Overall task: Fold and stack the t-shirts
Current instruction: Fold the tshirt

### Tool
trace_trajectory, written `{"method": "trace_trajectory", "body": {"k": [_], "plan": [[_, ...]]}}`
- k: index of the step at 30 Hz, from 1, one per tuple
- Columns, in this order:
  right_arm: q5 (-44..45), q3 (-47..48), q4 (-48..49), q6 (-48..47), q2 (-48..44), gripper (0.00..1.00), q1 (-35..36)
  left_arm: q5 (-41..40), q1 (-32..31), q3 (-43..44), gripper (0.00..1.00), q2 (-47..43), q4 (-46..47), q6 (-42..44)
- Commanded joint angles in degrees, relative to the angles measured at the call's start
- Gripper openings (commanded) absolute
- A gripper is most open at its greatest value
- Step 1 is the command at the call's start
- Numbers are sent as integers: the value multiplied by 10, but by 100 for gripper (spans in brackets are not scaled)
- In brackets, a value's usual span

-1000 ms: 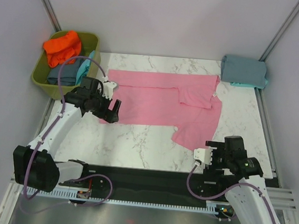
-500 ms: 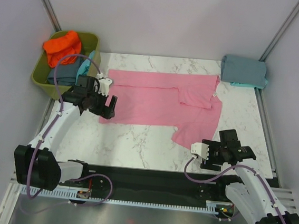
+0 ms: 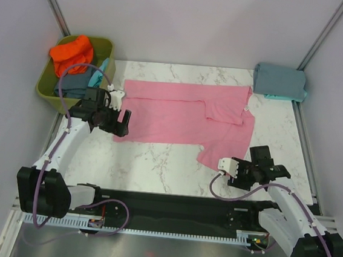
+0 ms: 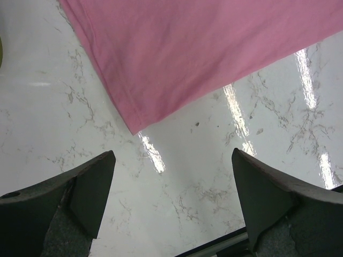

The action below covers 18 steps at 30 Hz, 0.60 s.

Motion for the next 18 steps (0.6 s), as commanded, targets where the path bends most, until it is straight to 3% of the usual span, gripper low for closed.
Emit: {"method": "trace_trajectory", "body": {"k": [1, 3, 8, 18], "plan": [[-8, -1, 35, 22, 13, 66, 1, 5, 4, -6, 98, -11, 21, 8], [-5, 0, 47, 28, 26, 64, 2, 7, 4, -11, 98, -12, 22, 8], [12, 6, 60, 35, 61, 42, 2, 7, 4, -21, 97, -13, 22, 11], [-5, 8, 74, 58, 35, 55, 2, 15, 4, -38, 97, 3, 22, 8]]}}
